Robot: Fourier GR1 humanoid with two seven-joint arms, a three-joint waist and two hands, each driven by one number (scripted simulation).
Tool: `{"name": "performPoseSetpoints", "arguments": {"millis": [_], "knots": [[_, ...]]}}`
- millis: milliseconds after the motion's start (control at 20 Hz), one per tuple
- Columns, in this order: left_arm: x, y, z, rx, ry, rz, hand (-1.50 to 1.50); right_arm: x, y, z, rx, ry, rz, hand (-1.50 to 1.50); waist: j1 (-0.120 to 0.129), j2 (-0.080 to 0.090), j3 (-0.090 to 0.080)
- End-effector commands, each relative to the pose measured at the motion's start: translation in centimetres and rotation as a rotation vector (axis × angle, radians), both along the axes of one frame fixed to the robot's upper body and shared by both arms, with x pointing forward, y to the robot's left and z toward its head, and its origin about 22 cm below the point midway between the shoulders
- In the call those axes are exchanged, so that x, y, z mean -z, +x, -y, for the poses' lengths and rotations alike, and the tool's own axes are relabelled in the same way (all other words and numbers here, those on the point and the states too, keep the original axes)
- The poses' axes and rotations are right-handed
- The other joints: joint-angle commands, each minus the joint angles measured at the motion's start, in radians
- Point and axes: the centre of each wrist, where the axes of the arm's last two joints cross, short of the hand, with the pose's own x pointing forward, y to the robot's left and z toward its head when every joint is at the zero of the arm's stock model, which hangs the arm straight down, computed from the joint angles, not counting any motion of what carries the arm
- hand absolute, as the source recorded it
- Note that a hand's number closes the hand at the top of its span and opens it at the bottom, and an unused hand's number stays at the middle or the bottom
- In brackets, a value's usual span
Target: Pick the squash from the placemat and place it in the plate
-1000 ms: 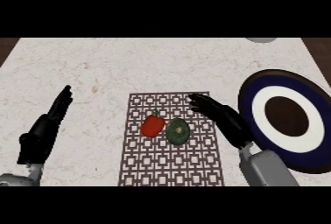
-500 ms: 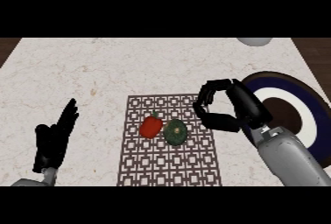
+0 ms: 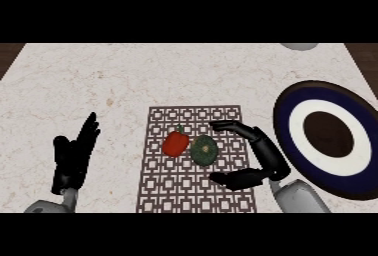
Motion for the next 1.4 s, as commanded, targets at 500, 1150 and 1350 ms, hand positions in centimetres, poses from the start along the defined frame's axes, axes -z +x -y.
{"name": "performPoseSetpoints", "arguments": {"millis": [500, 1150, 1350], "knots": [[1.0, -0.3, 1.3, -0.002, 0.008, 0.001, 0.00, -7.6, 2.7, -1.3, 0.007, -0.736, 0.130, -1.50, 0.005, -0.005, -0.003], [0.4, -1.2, 0.6, 0.004, -0.013, -0.004, 0.00, -9.2, 3.5, -6.0, -0.156, -1.011, -0.106, -1.50, 0.008, -0.003, -0.001], [0.0, 0.7, 0.0, 0.005, -0.009, -0.005, 0.00, -6.1, 3.6, -5.2, -0.148, -1.002, -0.121, -1.50, 0.004, -0.002, -0.001]]}}
